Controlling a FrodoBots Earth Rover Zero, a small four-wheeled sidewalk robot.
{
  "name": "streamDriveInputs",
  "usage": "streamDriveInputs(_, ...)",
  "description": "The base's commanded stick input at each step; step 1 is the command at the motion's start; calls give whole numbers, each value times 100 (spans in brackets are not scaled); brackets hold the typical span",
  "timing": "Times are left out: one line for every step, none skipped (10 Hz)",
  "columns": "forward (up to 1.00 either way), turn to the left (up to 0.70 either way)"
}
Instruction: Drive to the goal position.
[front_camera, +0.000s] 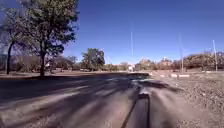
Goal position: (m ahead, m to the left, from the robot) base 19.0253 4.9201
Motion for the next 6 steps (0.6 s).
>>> streamDriveInputs(50, 0)
streamDriveInputs(50, 0)
streamDriveInputs(50, 0)
streamDriveInputs(50, 0)
streamDriveInputs(50, 0)
streamDriveInputs(50, 0)
